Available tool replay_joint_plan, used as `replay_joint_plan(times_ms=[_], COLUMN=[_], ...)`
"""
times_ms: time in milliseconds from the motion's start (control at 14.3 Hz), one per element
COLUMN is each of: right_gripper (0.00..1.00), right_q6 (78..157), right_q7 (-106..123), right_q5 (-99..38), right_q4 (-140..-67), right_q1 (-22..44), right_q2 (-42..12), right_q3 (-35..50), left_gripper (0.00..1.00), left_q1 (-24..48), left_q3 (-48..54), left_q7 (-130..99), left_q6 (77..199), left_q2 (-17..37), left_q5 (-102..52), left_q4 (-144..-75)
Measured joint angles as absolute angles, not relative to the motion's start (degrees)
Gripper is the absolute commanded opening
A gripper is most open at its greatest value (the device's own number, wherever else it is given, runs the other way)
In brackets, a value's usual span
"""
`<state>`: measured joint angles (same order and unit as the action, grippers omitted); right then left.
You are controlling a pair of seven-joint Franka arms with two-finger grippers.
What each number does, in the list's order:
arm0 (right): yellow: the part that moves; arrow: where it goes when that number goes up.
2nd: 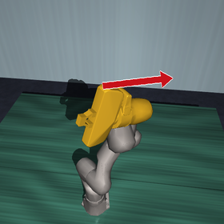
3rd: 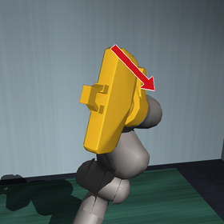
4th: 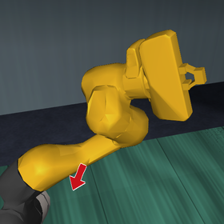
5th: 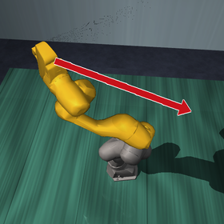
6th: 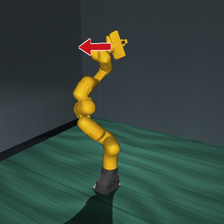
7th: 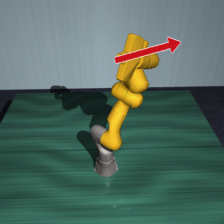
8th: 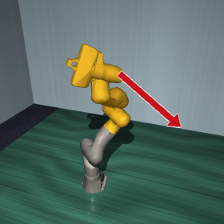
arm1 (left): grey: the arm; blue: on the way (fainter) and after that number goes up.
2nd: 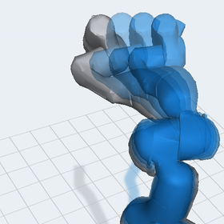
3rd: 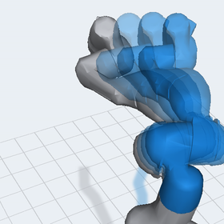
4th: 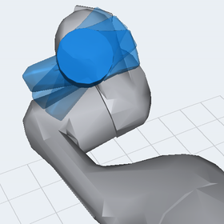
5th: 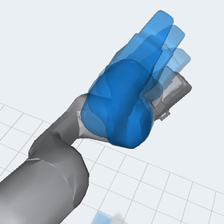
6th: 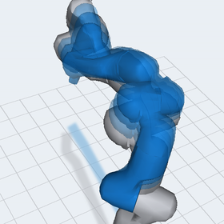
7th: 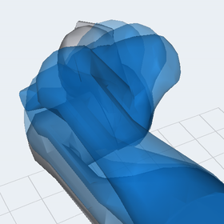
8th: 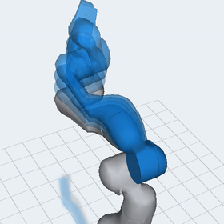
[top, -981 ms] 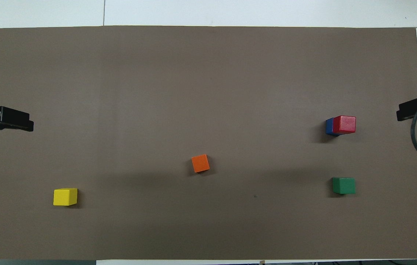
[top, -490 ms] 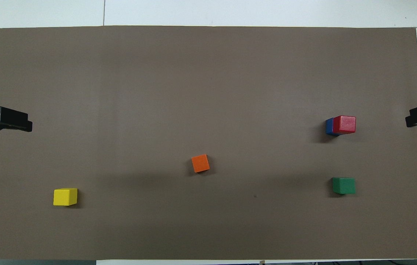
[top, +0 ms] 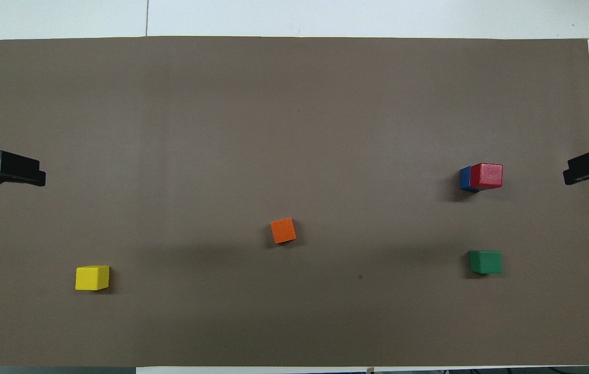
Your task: Transfer red block to right arm and stack on blue block
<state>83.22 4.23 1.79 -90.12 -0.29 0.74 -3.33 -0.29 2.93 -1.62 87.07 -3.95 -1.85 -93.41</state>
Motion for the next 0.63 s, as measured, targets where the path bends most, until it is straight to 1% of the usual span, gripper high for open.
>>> replay_joint_plan(times_ms=[630], right_gripper=[1.00], right_q6=[83.47], right_q7=[4.23], right_q5=[1.79], right_q4=[-90.30], right_q1=[-0.39], right_q2=[0.71], right_q3=[-3.79], left_gripper=[1.00], left_q1=[-0.29], left_q3=[2.93], left_q7=[-1.63], left_q6=[87.03], left_q2=[-3.95], left_q5=[-1.85], left_q4=[-93.41])
